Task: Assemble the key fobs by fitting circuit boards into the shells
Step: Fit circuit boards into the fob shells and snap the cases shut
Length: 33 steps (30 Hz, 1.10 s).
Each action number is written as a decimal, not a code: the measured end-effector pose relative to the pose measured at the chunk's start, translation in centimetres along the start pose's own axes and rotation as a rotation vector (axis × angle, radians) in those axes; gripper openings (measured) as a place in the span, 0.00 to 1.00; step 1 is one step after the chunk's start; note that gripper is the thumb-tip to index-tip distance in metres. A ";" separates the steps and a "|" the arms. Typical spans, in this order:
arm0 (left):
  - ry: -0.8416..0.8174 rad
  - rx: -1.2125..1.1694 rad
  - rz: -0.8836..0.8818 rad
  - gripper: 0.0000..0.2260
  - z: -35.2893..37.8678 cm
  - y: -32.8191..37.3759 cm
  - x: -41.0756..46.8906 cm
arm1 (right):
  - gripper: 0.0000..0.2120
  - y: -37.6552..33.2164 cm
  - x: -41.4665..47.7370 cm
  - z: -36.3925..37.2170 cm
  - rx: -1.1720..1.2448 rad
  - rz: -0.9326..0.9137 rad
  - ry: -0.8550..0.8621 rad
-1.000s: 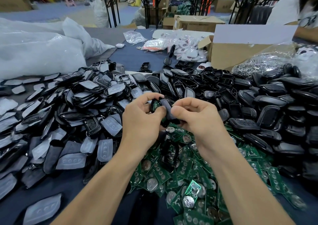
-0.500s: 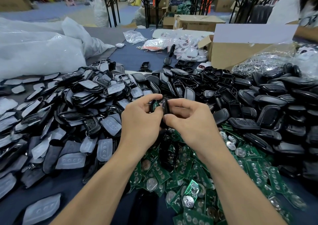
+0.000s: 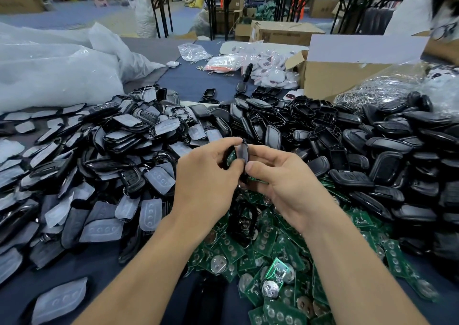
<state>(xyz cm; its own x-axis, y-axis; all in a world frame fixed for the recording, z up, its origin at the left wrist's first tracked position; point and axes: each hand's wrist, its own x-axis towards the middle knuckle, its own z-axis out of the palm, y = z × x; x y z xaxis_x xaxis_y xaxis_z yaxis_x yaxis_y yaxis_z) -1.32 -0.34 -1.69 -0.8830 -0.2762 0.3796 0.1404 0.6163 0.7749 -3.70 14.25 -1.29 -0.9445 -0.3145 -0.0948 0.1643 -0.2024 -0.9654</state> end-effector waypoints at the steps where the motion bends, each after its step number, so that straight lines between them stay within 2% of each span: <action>1: -0.008 0.011 0.008 0.17 0.1 0.0 -0.1 | 0.15 0.1 0.0 0.1 -0.016 -0.020 0.015; 5: 0.044 0.003 0.032 0.21 0.1 0.1 0.0 | 0.20 0.1 -0.1 0.4 -0.058 -0.093 0.043; 8: 0.094 0.007 0.012 0.20 -0.1 0.2 0.2 | 0.22 0.1 -0.1 0.6 -0.050 -0.103 0.046; 12: 0.072 -0.075 -0.016 0.09 -0.3 0.1 0.4 | 0.18 0.1 0.1 0.4 0.042 -0.061 0.012; 18: -0.024 -0.139 -0.021 0.13 -0.7 -0.1 0.4 | 0.16 0.1 0.2 -0.5 0.121 0.005 -0.086; 23: -0.007 -0.138 -0.034 0.12 -0.6 -0.2 0.6 | 0.18 -0.2 0.2 -1.1 0.188 0.085 -0.151; 29: -0.032 -0.073 -0.071 0.09 -0.6 -0.4 0.8 | 0.13 -0.2 0.2 -0.9 0.117 0.107 -0.029; 33: 0.003 -0.038 -0.082 0.10 -0.6 -0.5 0.9 | 0.15 -0.1 0.1 -0.4 -0.012 0.062 -0.052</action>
<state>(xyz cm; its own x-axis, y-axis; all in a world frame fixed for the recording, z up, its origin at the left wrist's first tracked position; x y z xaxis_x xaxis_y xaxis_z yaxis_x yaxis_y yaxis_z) -1.93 -1.35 -1.48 -0.8908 -0.3273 0.3153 0.0843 0.5629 0.8222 -3.91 14.60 -1.26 -0.9165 -0.3738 -0.1422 0.2184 -0.1698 -0.9610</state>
